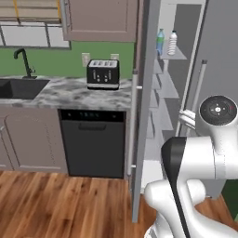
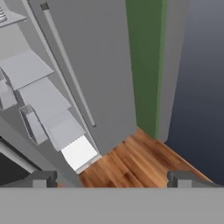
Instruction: Take the bottled waters from the counter and place them in the freezer to freeze. Close the freezer door after placing the bottles.
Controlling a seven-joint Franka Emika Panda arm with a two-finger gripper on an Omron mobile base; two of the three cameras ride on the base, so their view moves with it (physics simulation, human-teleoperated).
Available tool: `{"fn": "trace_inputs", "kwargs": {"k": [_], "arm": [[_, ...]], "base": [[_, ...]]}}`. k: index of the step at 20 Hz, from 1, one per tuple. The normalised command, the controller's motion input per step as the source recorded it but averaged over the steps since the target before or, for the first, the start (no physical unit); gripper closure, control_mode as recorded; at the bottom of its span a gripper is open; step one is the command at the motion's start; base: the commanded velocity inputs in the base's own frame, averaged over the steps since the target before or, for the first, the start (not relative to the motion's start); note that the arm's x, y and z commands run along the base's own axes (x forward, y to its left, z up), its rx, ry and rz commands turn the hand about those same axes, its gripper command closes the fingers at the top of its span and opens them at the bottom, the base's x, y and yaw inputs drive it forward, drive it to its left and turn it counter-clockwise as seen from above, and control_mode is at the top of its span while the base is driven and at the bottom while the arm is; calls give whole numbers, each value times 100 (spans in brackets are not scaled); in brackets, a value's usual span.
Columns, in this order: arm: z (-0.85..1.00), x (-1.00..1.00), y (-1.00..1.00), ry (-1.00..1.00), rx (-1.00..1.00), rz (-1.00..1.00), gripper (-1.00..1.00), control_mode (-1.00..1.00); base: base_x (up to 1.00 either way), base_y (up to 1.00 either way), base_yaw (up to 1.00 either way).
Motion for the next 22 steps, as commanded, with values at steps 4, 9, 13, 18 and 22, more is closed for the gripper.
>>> {"fn": "trace_inputs", "kwargs": {"k": [4,9,13,18,22], "arm": [[0,0,0,0,0,0,-100,100],[0,0,0,0,0,0,-100,100],[0,0,0,0,0,0,-100,-100],[0,0,0,0,0,0,-100,-100],[0,-10,6,-2,0,0,-100,-100]], "base": [[3,9,-19],[11,0,-6],[0,0,0],[0,0,0],[0,0,0]]}}
